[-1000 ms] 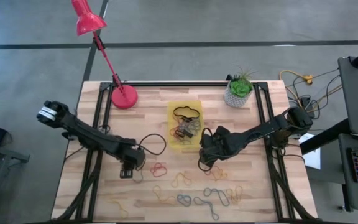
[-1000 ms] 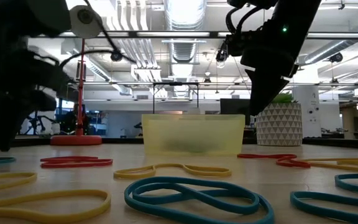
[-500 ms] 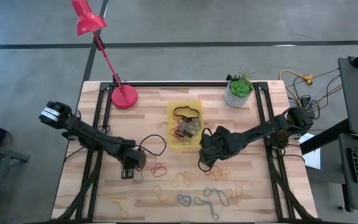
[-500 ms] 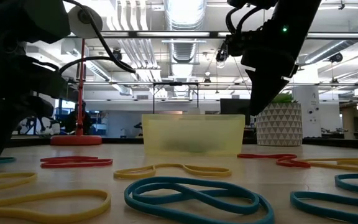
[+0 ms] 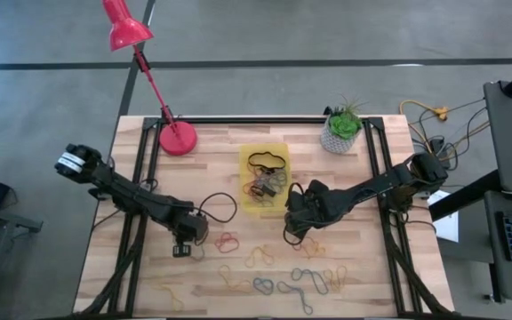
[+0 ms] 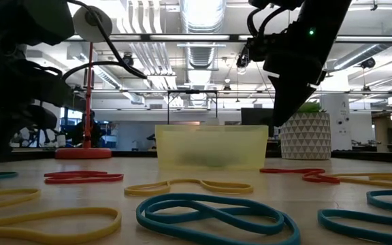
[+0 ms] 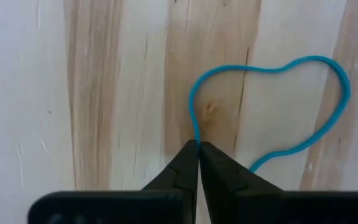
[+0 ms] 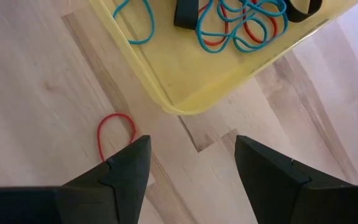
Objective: Pick and place rubber bands into bin
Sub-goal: Put the blue rubber band into the yellow bin
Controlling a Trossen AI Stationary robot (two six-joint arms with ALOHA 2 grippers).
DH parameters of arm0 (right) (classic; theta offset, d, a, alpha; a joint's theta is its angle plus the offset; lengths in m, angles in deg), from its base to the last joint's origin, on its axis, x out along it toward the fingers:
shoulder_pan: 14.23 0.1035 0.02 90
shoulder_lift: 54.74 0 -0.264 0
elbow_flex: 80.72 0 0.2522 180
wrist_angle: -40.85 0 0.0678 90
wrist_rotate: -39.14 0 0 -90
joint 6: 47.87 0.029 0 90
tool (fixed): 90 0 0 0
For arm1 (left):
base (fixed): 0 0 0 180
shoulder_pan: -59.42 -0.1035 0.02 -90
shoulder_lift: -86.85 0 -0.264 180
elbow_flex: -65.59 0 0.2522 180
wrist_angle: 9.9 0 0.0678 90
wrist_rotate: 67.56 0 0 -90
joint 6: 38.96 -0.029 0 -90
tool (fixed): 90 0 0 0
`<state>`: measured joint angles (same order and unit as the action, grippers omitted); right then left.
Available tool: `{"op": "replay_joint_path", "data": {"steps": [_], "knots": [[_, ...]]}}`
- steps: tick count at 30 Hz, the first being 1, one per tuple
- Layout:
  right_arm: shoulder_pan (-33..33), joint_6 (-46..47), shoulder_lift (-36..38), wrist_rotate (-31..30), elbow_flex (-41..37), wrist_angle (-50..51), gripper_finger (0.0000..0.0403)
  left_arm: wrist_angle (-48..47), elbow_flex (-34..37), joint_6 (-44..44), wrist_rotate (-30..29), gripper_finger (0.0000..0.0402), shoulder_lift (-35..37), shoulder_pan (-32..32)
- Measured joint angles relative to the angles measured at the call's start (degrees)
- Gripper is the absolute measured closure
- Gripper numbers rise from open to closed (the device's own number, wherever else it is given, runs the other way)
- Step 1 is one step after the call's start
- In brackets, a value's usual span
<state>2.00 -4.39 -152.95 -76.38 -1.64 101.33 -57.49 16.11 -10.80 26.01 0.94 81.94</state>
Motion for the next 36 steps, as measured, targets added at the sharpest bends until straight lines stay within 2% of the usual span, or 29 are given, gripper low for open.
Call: {"op": "replay_joint_path", "data": {"steps": [4, 8, 10, 16, 21, 26, 31, 36], "knots": [[-0.02, 0.00, 0.00, -0.02, -0.02, -0.49, 0.0184, 0.32, -1.67, -0.05, -1.74, 0.0401, 4.36, -0.81], [-0.02, -0.13, -0.02, -0.15, -0.04, -0.91, 0.0184, 1.69, -3.61, -0.51, -10.67, 0.0401, 7.80, -2.96], [-0.13, -0.15, -0.02, -0.22, -0.10, -1.09, 0.0184, 1.08, -4.76, -1.70, -11.88, 0.0401, 9.29, -4.28], [-0.16, -0.09, -0.02, -0.20, -0.20, -1.03, 0.0184, 1.19, -12.68, -11.73, -20.05, 0.0401, 11.26, -10.64], [0.01, 0.05, -0.02, -0.13, -0.20, -0.57, 0.0184, 2.25, -23.62, -24.58, -24.38, 0.0401, 10.04, -17.29], [0.15, 0.84, -0.02, 0.09, -0.28, -0.44, 0.0184, 6.35, -34.67, -35.38, -24.00, 0.0401, 4.94, -24.24], [0.60, 5.51, -0.02, 0.52, -0.44, -0.11, 0.0184, 6.99, -44.41, -39.93, -19.01, 0.0401, -4.12, -29.46], [3.05, 9.48, -0.02, 0.71, -0.62, 1.37, 0.0184, 6.11, -48.38, -42.63, -17.55, 0.0401, -12.81, -31.12]]}}
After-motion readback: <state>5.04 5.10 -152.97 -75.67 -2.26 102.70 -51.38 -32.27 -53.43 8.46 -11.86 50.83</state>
